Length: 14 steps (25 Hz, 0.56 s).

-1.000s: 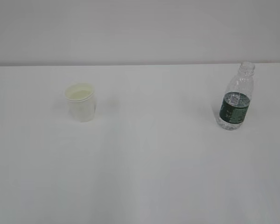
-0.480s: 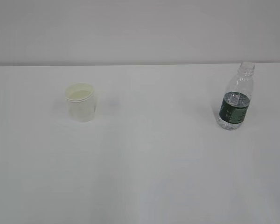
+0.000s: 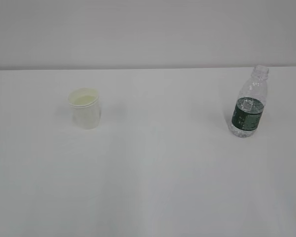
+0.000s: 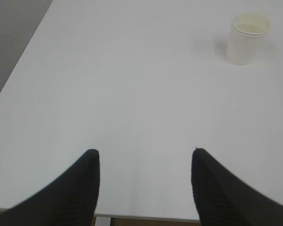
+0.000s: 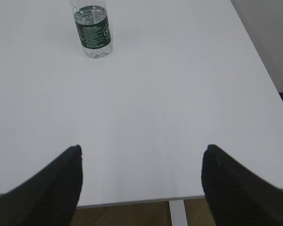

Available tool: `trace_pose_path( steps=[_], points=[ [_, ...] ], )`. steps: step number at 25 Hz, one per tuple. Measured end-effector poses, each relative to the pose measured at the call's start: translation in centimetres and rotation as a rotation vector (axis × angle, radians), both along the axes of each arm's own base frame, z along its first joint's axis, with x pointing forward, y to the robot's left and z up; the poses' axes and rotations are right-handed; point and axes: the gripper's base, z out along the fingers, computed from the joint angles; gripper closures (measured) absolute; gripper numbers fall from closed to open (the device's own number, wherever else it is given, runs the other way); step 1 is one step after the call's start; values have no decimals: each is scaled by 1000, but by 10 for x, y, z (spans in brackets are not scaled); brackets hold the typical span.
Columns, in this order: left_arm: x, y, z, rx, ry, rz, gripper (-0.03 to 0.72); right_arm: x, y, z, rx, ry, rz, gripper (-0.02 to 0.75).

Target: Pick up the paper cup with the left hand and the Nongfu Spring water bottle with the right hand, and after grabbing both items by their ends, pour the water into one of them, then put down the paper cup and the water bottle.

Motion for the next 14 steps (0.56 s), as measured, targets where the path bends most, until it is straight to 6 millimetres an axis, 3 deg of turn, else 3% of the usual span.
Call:
trace_pose_path(
  steps=[14],
  points=[
    [0,0,0,0,0,0,258,0,0,0,0,0,0,150]
  ],
)
